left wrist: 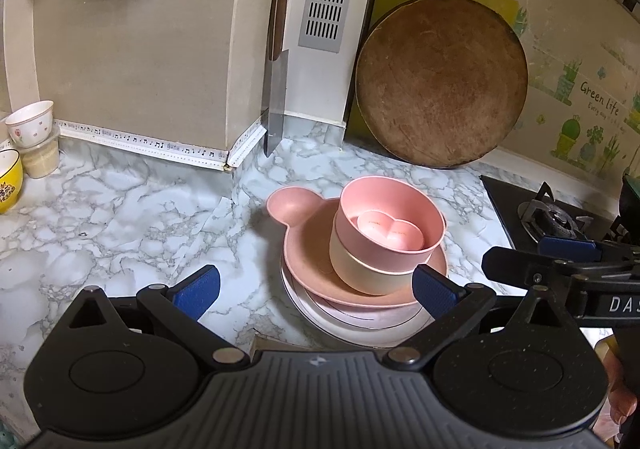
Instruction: Organize plates and bowls
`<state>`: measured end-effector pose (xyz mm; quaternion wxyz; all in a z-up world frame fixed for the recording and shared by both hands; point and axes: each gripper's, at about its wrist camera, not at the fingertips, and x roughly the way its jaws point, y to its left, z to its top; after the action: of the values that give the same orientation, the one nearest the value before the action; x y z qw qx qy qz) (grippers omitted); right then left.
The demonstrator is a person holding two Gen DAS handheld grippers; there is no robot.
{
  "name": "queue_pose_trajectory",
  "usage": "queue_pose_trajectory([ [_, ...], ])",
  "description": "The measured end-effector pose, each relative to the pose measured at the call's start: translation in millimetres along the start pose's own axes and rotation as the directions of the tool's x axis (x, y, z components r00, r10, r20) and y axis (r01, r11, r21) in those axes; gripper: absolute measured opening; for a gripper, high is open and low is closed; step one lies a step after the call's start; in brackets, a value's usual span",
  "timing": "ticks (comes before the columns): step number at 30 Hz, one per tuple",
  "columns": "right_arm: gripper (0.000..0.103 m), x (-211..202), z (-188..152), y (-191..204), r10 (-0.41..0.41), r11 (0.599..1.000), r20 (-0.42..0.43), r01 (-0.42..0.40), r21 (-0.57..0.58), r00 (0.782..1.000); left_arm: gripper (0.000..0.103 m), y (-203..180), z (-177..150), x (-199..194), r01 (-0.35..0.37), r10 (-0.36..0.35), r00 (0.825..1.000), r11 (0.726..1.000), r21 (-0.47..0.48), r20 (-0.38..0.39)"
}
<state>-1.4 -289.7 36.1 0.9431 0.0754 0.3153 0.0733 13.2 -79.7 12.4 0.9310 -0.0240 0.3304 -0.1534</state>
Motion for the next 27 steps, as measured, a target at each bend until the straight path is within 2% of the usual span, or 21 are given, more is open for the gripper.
queue_pose_trajectory([
  [11, 0.103, -5, -2, -1, -0.004, 1.000, 0.003, 0.004, -0.002, 1.000, 0.103, -3, -2, -6, 0.011, -0.011, 1.000, 1.000, -0.011, 0.010],
  [19, 0.103, -8, -5, -1, 0.006, 1.000, 0.002, -0.006, -0.009, 1.000, 0.103, -9, -3, -8, -0.014, 0.014, 1.000, 1.000, 0.010, 0.017],
  [27, 0.103, -14, -9, -4, 0.003, 1.000, -0.003, -0.003, 0.004, 1.000, 0.103, -12, -7, -5, 0.004, -0.004, 1.000, 1.000, 0.007, -0.014],
])
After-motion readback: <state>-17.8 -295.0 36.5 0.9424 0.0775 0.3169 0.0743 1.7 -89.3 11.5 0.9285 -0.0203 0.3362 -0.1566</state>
